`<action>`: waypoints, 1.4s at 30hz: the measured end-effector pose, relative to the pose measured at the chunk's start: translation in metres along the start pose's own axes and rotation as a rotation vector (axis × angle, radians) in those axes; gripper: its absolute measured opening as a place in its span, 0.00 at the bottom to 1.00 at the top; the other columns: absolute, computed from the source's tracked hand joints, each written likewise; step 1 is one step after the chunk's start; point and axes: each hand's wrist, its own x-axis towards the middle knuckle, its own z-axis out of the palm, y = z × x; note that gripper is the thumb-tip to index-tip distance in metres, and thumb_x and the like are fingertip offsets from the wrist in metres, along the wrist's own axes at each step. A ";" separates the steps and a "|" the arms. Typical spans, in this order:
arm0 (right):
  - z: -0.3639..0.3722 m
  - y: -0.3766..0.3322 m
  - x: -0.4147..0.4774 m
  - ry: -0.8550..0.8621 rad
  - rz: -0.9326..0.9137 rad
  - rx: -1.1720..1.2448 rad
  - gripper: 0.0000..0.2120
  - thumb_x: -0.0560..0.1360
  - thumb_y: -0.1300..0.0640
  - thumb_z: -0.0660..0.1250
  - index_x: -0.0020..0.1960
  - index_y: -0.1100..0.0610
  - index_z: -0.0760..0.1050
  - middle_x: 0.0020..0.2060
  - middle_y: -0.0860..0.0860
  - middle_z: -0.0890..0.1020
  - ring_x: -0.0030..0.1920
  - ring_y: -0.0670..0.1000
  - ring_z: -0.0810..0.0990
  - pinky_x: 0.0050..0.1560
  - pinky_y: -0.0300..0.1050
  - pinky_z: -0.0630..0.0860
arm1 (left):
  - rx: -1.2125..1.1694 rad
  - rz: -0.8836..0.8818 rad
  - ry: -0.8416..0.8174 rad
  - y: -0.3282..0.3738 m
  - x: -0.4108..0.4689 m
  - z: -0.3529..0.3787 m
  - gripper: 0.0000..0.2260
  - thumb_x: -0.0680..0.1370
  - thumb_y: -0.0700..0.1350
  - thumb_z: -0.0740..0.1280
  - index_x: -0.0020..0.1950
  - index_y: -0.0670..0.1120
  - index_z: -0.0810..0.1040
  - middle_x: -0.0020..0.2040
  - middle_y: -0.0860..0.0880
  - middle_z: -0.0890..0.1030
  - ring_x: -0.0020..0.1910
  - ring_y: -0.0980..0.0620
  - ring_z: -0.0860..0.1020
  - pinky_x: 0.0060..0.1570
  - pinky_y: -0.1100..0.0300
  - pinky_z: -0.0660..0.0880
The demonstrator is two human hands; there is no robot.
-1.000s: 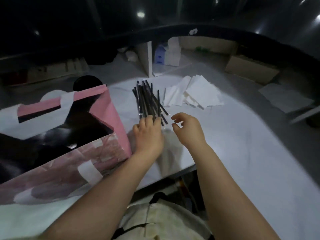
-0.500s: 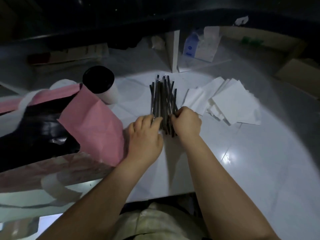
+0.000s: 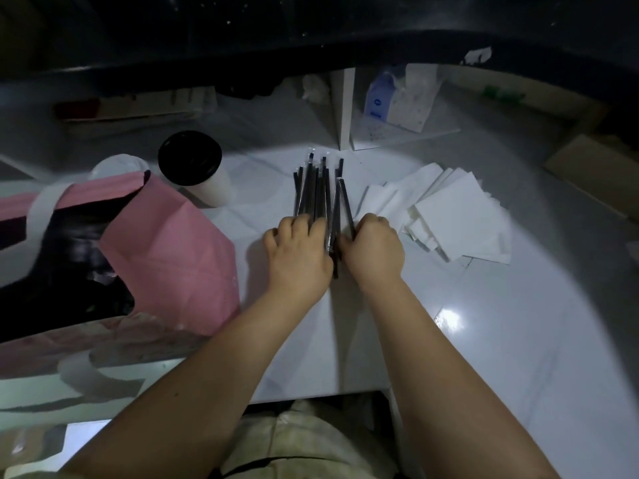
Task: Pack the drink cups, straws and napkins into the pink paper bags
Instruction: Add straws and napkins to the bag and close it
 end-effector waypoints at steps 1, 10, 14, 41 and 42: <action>0.002 0.000 -0.002 0.004 -0.008 -0.016 0.15 0.76 0.51 0.65 0.54 0.61 0.72 0.51 0.57 0.76 0.51 0.59 0.76 0.43 0.49 0.72 | -0.005 -0.002 0.006 -0.001 0.000 -0.001 0.23 0.68 0.43 0.69 0.63 0.47 0.76 0.60 0.46 0.77 0.59 0.43 0.72 0.57 0.46 0.66; 0.005 -0.008 -0.004 -0.043 0.045 -0.016 0.16 0.78 0.52 0.63 0.58 0.63 0.69 0.54 0.58 0.75 0.53 0.61 0.77 0.43 0.48 0.69 | -0.046 -0.021 0.039 -0.005 -0.012 -0.013 0.22 0.68 0.43 0.69 0.62 0.47 0.76 0.61 0.47 0.77 0.60 0.43 0.71 0.58 0.46 0.64; 0.005 0.001 0.000 -0.083 0.120 0.118 0.08 0.76 0.59 0.62 0.51 0.63 0.74 0.49 0.59 0.77 0.48 0.61 0.79 0.38 0.45 0.67 | -0.046 -0.022 0.037 -0.006 -0.016 -0.018 0.22 0.69 0.44 0.68 0.63 0.48 0.75 0.62 0.47 0.76 0.61 0.43 0.71 0.60 0.46 0.64; -0.037 0.027 0.009 -0.302 0.214 0.637 0.04 0.80 0.61 0.60 0.47 0.59 0.72 0.32 0.53 0.79 0.29 0.51 0.75 0.27 0.40 0.73 | -0.090 -0.030 0.020 -0.002 -0.029 -0.038 0.23 0.73 0.44 0.67 0.68 0.48 0.73 0.67 0.47 0.73 0.66 0.44 0.68 0.68 0.45 0.60; -0.037 0.026 0.009 -0.313 0.235 0.717 0.04 0.81 0.62 0.60 0.47 0.58 0.71 0.32 0.54 0.78 0.27 0.50 0.74 0.26 0.40 0.73 | -0.092 -0.033 0.020 -0.002 -0.028 -0.039 0.23 0.73 0.44 0.67 0.68 0.48 0.73 0.66 0.47 0.74 0.66 0.44 0.68 0.68 0.44 0.60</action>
